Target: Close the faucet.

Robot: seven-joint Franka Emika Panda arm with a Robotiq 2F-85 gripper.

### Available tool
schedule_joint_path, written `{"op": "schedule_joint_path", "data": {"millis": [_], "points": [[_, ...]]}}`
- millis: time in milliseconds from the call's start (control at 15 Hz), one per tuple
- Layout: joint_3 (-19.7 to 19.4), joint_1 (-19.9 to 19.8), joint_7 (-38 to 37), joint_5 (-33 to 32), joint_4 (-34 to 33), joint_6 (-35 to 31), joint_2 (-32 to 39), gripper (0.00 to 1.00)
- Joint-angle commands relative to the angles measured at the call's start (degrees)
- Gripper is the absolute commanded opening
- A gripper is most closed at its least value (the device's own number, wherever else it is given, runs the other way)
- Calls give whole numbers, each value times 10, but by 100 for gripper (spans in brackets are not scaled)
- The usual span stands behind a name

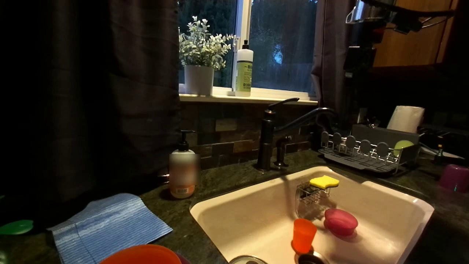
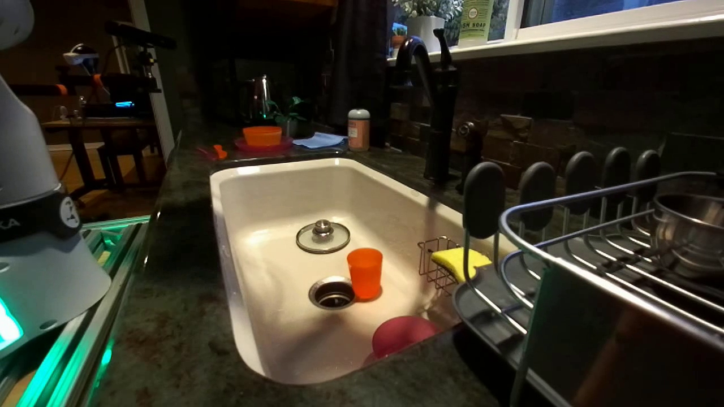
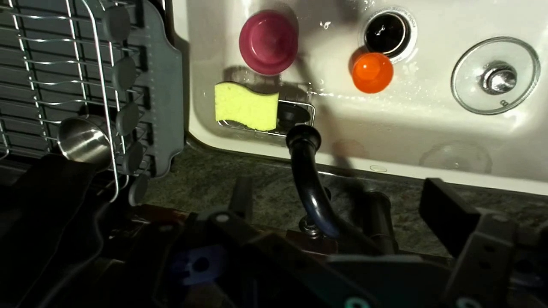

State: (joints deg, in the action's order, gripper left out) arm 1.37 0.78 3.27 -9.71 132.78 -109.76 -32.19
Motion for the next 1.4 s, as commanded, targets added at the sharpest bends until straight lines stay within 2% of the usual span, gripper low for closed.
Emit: {"op": "schedule_joint_path", "data": {"millis": [0, 600, 667, 1333], "points": [[-9, 4, 6, 2, 60, -45, -58, 100], [-31, -2, 9, 11, 116, -83, -109, 100], [-23, -4, 2, 5, 89, -64, -85, 100], [-25, -5, 3, 5, 98, -68, -95, 100]]}}
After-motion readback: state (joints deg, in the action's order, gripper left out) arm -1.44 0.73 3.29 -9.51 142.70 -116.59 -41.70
